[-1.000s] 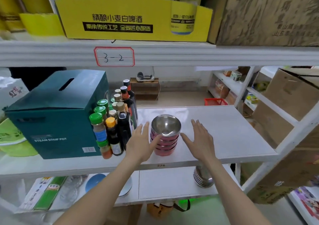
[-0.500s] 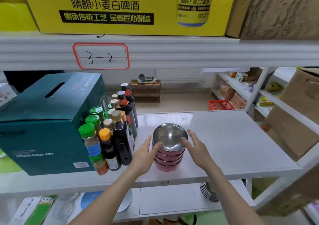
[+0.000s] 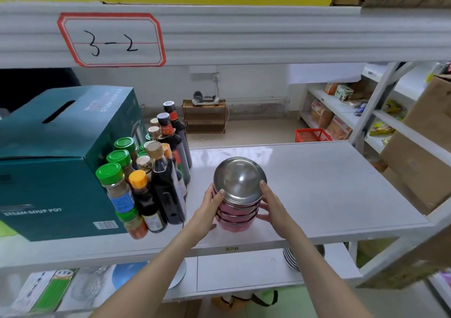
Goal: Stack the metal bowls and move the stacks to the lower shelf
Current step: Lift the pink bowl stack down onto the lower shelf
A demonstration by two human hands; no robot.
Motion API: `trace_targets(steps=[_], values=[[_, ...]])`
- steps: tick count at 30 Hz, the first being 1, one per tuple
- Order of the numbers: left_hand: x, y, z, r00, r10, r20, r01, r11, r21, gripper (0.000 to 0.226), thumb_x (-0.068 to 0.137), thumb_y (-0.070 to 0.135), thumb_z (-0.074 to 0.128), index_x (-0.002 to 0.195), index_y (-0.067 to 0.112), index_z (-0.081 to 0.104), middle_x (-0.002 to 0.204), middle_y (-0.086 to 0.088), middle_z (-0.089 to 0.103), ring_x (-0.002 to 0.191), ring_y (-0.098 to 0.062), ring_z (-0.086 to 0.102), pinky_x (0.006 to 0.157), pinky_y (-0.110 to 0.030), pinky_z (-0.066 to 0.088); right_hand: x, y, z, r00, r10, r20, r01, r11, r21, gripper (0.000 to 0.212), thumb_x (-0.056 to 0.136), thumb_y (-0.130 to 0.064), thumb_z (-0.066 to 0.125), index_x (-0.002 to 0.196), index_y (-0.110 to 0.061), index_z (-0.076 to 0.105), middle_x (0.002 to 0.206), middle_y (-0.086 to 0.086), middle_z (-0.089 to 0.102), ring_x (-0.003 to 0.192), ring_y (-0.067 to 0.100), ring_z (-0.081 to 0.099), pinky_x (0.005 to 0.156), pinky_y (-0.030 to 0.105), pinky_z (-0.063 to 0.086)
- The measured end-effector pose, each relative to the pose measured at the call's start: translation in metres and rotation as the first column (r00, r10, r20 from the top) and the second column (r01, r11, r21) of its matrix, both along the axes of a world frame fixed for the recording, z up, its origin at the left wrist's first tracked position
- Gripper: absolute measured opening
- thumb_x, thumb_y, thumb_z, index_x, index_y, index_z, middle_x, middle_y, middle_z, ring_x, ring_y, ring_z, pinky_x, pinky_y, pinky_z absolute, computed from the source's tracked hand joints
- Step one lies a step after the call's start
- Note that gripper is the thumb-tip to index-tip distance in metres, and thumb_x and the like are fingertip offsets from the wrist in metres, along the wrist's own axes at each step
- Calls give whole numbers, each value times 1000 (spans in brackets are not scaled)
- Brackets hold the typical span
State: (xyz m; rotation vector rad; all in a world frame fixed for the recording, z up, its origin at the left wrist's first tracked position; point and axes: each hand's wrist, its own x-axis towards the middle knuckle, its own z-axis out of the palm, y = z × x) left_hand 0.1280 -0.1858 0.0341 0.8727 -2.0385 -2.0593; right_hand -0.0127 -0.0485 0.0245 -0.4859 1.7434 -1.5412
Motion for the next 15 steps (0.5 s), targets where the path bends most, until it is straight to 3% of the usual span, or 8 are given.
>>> trace_targets(steps=[3,5,9,15], values=[[-2,2,0,998,25,-57,-23,999,40,64,73,72,43,133,54,26,130,17,42,122,-18,47,103,-42,43,-1,-3,-3,997,-15,77,17,1000,-26,78,74,-80,43,141,-40,41,144,-2,47,131,23,46,107,52,40],[-3,4,2,997,30,-66,-27,998,53,52,78,67,43,126,56,30,123,25,44,114,-7,50,94,-34,48,-2,-4,-4,994,-22,104,25,999,-32,82,71,-80,43,142,-40,39,146,-3,46,132,22,45,108,52,39],[-2,3,5,998,27,-50,-22,995,99,55,79,69,43,130,56,28,117,31,44,107,-2,50,73,-26,52,-1,-5,-2,993,-20,119,27,998,-54,82,72,-82,44,142,-40,39,146,-4,46,132,20,44,109,52,38],[1,2,9,998,31,-48,-26,993,114,58,79,73,47,133,58,30,122,27,47,112,-9,53,78,-30,52,2,-6,4,994,-10,111,18,998,-66,86,68,-81,44,142,-38,40,145,-3,46,132,21,44,109,51,38]])
